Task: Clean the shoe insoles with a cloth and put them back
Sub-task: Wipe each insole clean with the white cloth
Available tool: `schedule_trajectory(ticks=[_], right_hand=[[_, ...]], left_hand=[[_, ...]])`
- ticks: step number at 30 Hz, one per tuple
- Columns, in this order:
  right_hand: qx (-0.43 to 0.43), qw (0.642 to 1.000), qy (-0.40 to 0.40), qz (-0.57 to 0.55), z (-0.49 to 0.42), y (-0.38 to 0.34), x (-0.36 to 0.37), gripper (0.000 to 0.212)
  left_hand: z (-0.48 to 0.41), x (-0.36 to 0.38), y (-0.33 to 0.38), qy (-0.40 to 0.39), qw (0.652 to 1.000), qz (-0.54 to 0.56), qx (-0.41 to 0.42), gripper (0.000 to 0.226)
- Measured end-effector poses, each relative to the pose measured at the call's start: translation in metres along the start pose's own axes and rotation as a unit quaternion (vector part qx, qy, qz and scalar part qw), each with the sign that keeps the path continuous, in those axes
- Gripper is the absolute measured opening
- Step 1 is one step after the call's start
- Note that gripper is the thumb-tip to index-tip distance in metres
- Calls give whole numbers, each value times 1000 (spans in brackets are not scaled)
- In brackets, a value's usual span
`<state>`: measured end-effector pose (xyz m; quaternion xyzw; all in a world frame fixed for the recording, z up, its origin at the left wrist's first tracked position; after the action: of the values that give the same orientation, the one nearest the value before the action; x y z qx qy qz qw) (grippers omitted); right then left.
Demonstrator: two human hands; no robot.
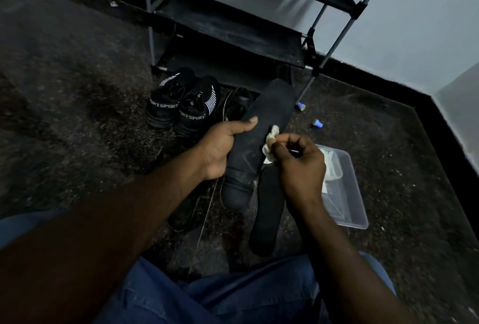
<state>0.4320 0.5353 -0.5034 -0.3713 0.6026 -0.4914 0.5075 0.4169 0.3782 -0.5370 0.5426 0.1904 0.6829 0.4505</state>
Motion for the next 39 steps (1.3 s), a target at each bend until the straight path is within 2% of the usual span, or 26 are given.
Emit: schedule_trajectory(ticks=[7, 11, 13, 15, 17, 20, 23, 28, 34, 39], right_hand=[[30, 993, -48, -108, -2, -2, 11, 13], [88, 976, 7, -198, -2, -4, 10, 11], [108, 972, 20, -209, -5, -3, 8, 8], [69, 988, 29, -136, -10, -2, 2, 9], [-11, 999, 48, -5, -13, -7, -5, 10], [-142, 977, 68, 142, -13, -21, -4, 14], [-200, 953, 56, 220, -11, -28, 4, 25], [-213, 946, 32, 241, 16, -27, 16, 26], [-268, 932, 4, 242, 55, -16, 25, 23], [-279, 921, 33, 268, 41, -21, 20, 21]], left_hand=[[5, 2, 13, -13, 1000, -14, 20, 53], [14, 14, 12, -80, 996, 24, -18, 59], [15, 17, 7, -95, 995, 32, -27, 57], [14, 19, 6, -93, 995, 41, -21, 53], [13, 21, 7, -84, 995, 50, -11, 48], [11, 19, 6, -63, 996, 63, -3, 42], [11, 19, 3, -57, 995, 77, -2, 48], [7, 17, 1, -66, 992, 110, -17, 62], [6, 14, 10, -52, 984, 170, 33, 55], [7, 15, 12, -59, 987, 145, 35, 59]])
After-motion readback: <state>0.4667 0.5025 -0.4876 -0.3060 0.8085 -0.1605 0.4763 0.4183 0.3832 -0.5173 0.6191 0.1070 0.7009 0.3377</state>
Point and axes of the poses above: each hand's wrist, its own z-axis away from the middle knuckle, its own x-axis out of the palm, y = z × x, the point moved 5 cm from there along -z, towards the middle knuckle, and after that the axes turned 3 degrees about x, right-handed, at the moved point
